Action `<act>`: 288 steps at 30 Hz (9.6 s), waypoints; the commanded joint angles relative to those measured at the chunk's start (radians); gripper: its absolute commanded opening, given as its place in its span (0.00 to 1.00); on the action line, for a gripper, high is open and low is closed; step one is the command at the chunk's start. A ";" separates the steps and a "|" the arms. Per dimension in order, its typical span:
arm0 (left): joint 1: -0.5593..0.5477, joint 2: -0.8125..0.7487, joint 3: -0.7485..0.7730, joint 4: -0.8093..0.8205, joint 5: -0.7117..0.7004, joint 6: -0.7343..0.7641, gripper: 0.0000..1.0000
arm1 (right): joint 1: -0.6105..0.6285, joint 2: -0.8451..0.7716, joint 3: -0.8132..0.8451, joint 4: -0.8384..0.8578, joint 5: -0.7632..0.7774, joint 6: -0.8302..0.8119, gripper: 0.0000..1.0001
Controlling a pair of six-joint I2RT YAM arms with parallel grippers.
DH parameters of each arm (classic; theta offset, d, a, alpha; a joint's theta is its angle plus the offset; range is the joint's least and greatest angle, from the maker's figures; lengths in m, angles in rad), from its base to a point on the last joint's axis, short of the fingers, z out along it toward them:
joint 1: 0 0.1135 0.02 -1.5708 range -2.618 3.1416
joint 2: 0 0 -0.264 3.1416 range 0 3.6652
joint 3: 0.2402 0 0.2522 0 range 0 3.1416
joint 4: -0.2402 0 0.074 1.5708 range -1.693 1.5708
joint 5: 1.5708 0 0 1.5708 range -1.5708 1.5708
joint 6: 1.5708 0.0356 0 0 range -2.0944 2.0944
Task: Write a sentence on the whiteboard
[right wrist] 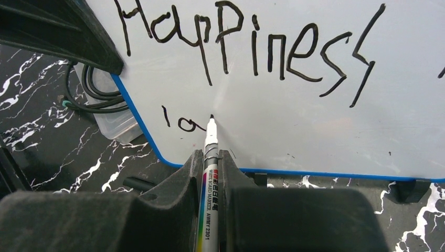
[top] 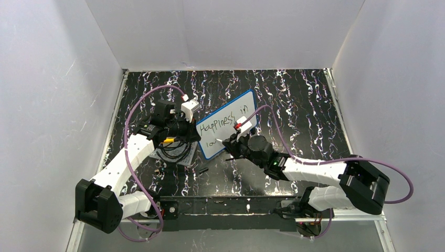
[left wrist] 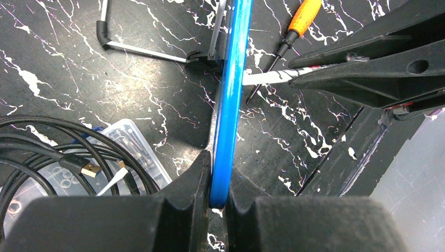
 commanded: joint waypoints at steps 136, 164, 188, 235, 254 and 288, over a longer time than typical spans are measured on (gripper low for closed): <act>-0.003 -0.030 0.021 -0.004 0.026 -0.009 0.00 | 0.000 -0.004 0.034 0.053 0.173 -0.065 0.01; -0.004 -0.036 0.021 -0.004 0.028 -0.009 0.00 | 0.001 0.050 -0.026 -0.015 0.138 0.031 0.01; -0.003 -0.035 0.020 -0.004 0.027 -0.010 0.00 | -0.002 -0.099 -0.024 0.045 0.192 -0.017 0.01; -0.004 -0.034 0.021 -0.004 0.030 -0.010 0.00 | -0.017 0.020 -0.011 0.073 0.173 -0.030 0.01; -0.003 -0.040 0.019 -0.004 0.028 -0.009 0.00 | -0.017 0.028 0.003 0.111 0.244 -0.045 0.01; -0.003 -0.039 0.019 -0.003 0.032 -0.015 0.00 | -0.041 -0.071 -0.056 0.052 0.194 -0.013 0.01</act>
